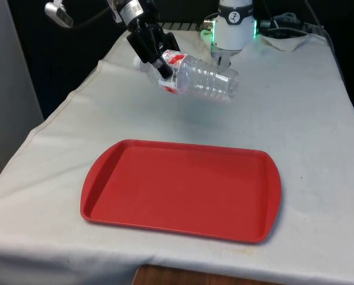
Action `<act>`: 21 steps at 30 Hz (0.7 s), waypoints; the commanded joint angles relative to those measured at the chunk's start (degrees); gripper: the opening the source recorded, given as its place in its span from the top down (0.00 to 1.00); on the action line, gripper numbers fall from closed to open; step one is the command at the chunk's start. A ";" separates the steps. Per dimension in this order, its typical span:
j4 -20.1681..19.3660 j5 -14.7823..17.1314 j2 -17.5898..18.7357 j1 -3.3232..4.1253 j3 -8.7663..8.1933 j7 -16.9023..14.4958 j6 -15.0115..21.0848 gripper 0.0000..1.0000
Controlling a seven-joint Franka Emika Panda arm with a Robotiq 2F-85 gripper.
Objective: Place the bottle upright on the tray.
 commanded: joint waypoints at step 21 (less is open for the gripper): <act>9.00 -6.99 3.72 0.69 1.49 7.51 2.35 0.82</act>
